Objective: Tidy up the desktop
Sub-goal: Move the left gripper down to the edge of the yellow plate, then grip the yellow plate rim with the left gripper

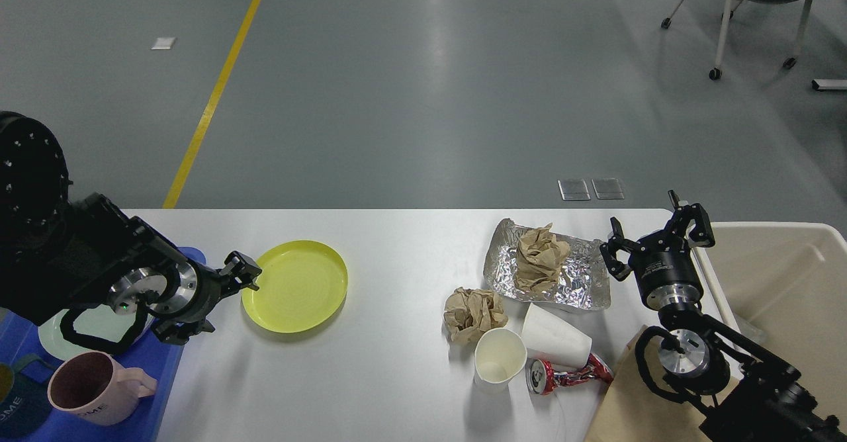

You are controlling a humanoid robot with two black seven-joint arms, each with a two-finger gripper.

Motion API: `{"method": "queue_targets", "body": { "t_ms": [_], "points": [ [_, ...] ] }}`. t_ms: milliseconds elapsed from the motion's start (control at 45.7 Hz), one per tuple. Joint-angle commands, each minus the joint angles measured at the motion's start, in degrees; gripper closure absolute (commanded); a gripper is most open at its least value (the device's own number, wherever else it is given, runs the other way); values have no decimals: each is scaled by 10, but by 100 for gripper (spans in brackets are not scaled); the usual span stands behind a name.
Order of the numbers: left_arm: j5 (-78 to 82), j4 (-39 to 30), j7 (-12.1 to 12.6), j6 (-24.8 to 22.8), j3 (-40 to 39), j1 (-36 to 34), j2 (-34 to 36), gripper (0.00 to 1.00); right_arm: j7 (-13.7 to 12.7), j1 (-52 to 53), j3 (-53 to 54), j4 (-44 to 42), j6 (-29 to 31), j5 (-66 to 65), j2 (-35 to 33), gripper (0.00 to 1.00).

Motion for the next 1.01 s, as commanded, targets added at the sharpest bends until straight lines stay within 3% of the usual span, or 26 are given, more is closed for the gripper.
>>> {"method": "queue_targets", "body": {
  "t_ms": [0, 175, 460, 591, 679, 985],
  "points": [
    [-4, 5, -5, 23, -5, 23, 3, 7, 0, 0, 0, 0, 0, 0, 0, 0],
    [49, 45, -3, 23, -11, 62, 9, 4, 0, 0, 0, 0, 0, 0, 0, 0],
    [73, 114, -1, 28, -109, 140, 37, 7, 0, 0, 0, -1, 0, 0, 0, 0],
    [69, 143, 1, 28, -133, 142, 39, 14, 0, 0, 0, -1, 0, 0, 0, 0],
    [55, 150, 1, 27, -134, 144, 39, 24, 0, 0, 0, -1, 0, 0, 1, 0],
    [4, 184, 2, 28, -159, 198, 34, 28, 0, 0, 0, -1, 0, 0, 0, 0]
  ]
}}
